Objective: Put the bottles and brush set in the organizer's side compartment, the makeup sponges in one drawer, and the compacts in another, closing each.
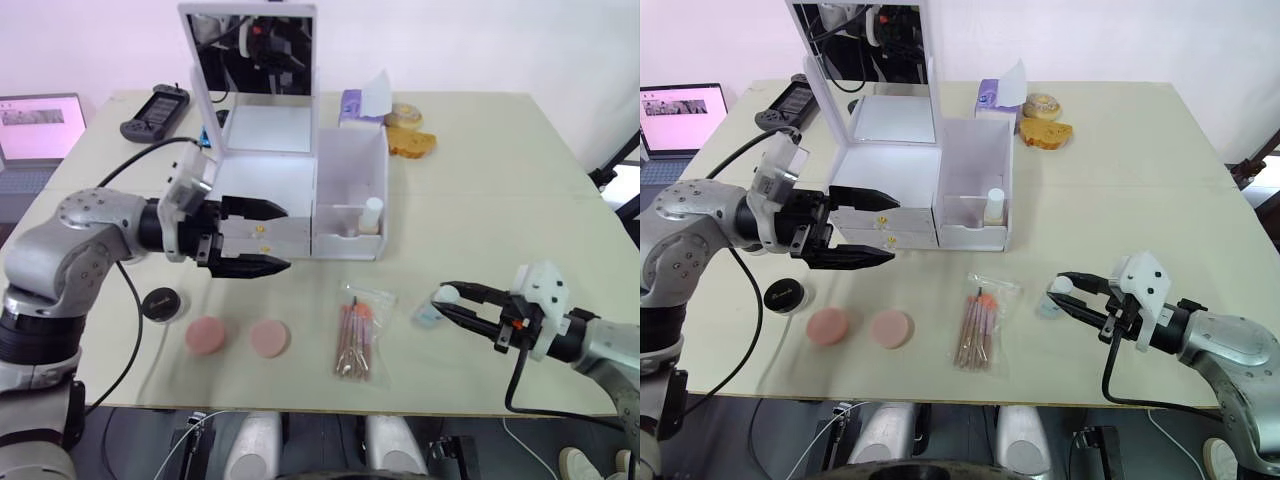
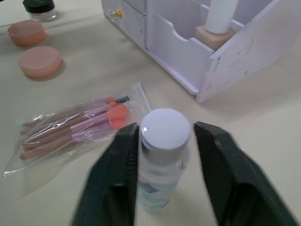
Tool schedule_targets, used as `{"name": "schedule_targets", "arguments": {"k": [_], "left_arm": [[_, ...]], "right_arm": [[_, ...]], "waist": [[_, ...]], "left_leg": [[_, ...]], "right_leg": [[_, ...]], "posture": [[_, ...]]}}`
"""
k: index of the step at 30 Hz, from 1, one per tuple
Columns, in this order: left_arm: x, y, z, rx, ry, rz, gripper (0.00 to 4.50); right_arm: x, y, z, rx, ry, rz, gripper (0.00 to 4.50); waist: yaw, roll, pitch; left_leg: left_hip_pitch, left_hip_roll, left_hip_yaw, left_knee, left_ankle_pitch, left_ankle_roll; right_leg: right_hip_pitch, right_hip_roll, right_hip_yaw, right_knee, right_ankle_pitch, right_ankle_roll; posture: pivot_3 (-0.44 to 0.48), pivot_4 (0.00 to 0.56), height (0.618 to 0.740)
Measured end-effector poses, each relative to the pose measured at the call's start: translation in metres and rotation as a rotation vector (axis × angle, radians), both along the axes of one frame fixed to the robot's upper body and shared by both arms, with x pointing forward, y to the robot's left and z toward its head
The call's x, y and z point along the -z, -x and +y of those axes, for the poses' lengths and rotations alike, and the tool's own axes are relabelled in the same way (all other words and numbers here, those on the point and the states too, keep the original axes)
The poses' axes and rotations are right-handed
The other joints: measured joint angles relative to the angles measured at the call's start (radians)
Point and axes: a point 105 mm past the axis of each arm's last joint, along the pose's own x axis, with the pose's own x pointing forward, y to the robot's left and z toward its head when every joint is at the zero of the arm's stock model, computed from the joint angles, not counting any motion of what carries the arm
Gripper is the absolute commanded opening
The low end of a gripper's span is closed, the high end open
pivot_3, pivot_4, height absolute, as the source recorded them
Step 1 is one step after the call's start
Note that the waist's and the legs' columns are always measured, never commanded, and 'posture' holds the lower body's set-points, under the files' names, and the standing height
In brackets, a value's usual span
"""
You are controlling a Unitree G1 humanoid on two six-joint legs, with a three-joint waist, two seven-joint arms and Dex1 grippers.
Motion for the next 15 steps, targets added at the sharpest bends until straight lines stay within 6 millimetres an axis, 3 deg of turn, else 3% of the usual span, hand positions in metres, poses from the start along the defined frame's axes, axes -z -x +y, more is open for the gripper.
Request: {"name": "schedule_targets", "arguments": {"k": [7, 10, 13, 15], "left_arm": [[-0.001, -0.001, 0.0, -0.003, -0.001, -0.003, 4.5], [-0.001, -0.001, 0.001, -0.005, -0.001, -0.002, 4.5], [-0.001, -0.002, 0.003, -0.018, 0.002, -0.003, 4.5], [-0.004, -0.005, 0.014, -0.077, 0.03, -0.01, 4.5]], "right_arm": [[-0.001, 0.001, 0.0, -0.013, 0.0, 0.011, 0.68], [-0.011, -0.002, 0.001, -0.031, -0.014, 0.013, 0.68], [-0.036, -0.01, 0.004, -0.054, -0.034, -0.027, 0.68], [-0.076, -0.027, 0.012, -0.084, -0.08, -0.132, 0.68]], "waist": [[0.0, 0.0, 0.0], [-0.002, 0.0, 0.0], [-0.002, 0.0, 0.0], [-0.016, 0.001, 0.001]], "left_leg": [[0.0, 0.0, 0.0, 0.0, 0.0, 0.0], [0.0, 0.0, 0.0, 0.0, 0.0, 0.0], [0.0, 0.0, 0.0, 0.0, 0.0, 0.0], [0.0, 0.0, 0.002, 0.0, 0.0, 0.0]], "right_leg": [[0.0, 0.0, 0.0, 0.0, 0.0, 0.0], [0.0, 0.0, 0.0, 0.0, 0.0, 0.0], [0.0, 0.0, 0.0, 0.0, 0.0, 0.0], [-0.002, 0.0, 0.001, 0.0, 0.001, -0.001]], "posture": [[0.0, 0.15, 0.74], [0.0, 0.15, 0.74], [0.0, 0.15, 0.74], [0.0, 0.15, 0.74]]}}
